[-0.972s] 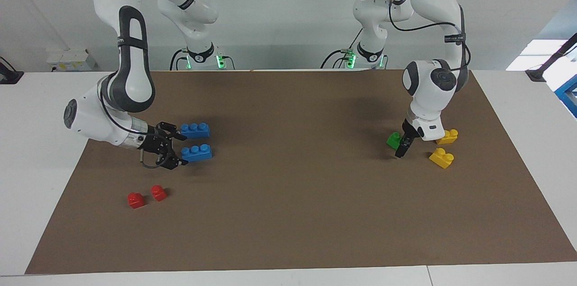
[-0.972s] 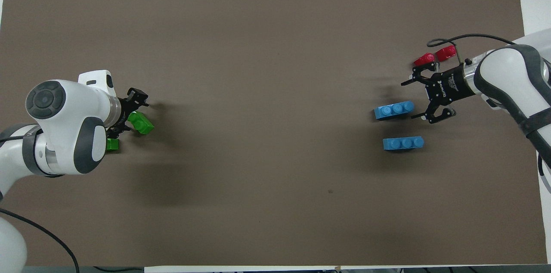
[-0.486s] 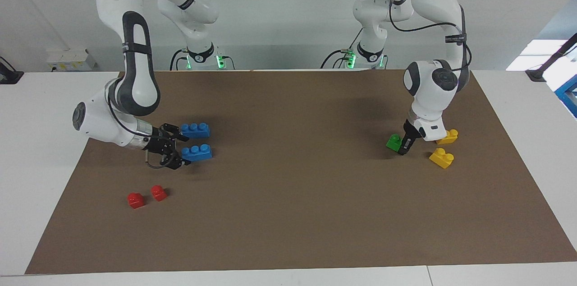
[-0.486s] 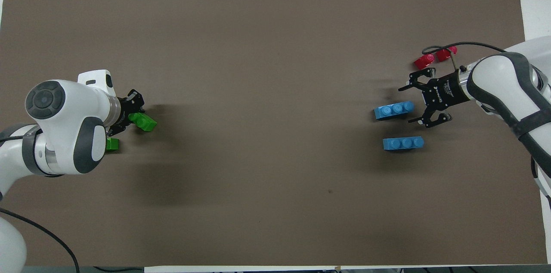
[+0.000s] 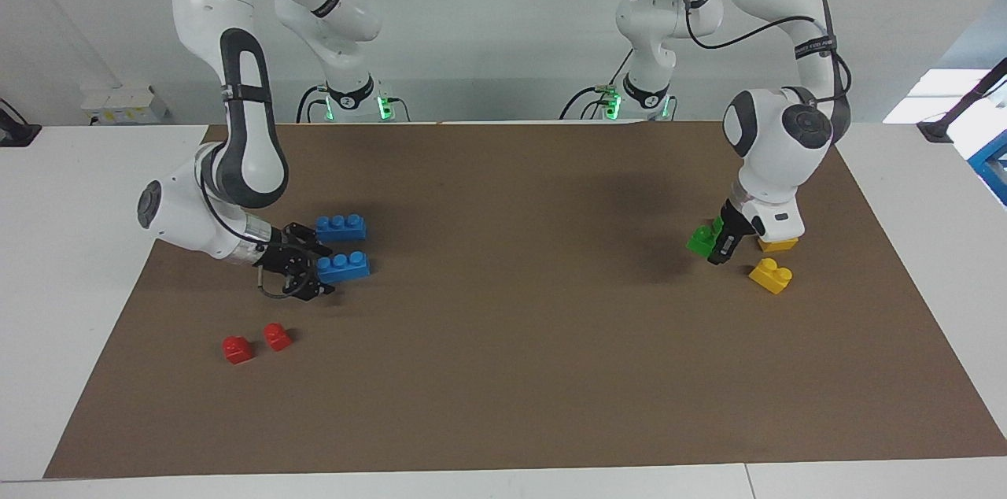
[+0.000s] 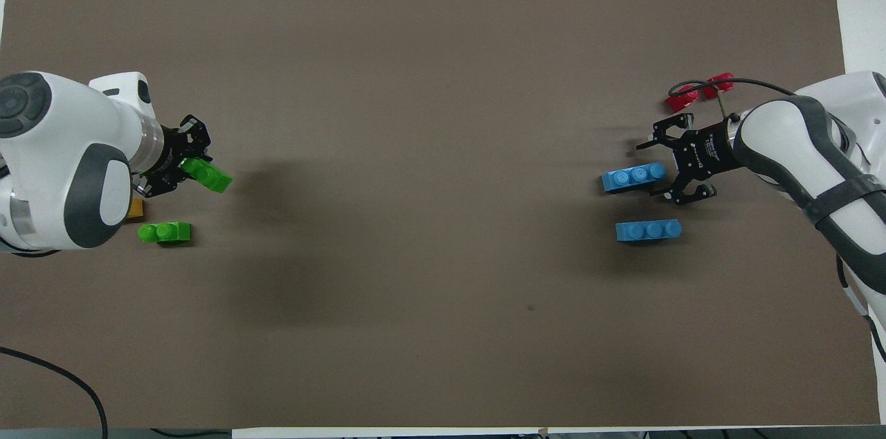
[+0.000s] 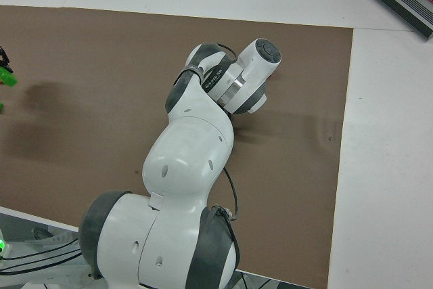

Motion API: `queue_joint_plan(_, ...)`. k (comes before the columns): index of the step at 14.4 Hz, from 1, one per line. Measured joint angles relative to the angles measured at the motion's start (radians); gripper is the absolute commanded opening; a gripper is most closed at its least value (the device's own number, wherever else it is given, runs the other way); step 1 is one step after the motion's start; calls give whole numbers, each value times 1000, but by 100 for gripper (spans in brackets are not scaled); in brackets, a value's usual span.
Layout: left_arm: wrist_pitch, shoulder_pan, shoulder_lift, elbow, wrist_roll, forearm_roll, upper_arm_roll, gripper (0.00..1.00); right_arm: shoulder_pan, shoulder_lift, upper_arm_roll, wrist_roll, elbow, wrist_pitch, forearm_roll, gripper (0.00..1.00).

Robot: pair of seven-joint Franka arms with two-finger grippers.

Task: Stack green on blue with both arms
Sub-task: 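Grasp the green brick with the left gripper while the right gripper grasps the blue brick, then lift the green brick with the left gripper while the right gripper carries the blue brick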

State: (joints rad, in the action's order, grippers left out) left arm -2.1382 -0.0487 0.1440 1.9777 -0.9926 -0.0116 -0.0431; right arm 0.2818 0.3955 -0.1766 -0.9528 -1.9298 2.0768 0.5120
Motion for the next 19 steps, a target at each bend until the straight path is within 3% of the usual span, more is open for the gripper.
queue_joint_plan(4,212,-1,-36,-172,-233,0,-80,0,0,0,0,34,-6,7,0,4)
queue_joint_plan(5,240,-2,-38,-199,-305,0,-111,0,0,0,0,47,-5,5,0,0)
queue_joint_plan(12,294,-10,-117,-234,-605,38,-201,0,-36,-13,-9,54,53,-54,6,0)
queue_joint_plan(16,328,-27,-121,-234,-648,38,-230,0,-119,-111,-37,-235,106,-131,36,0)
queue_joint_plan(19,338,-50,-121,-234,-679,39,-232,0,-264,-154,-57,-475,106,-115,65,0)
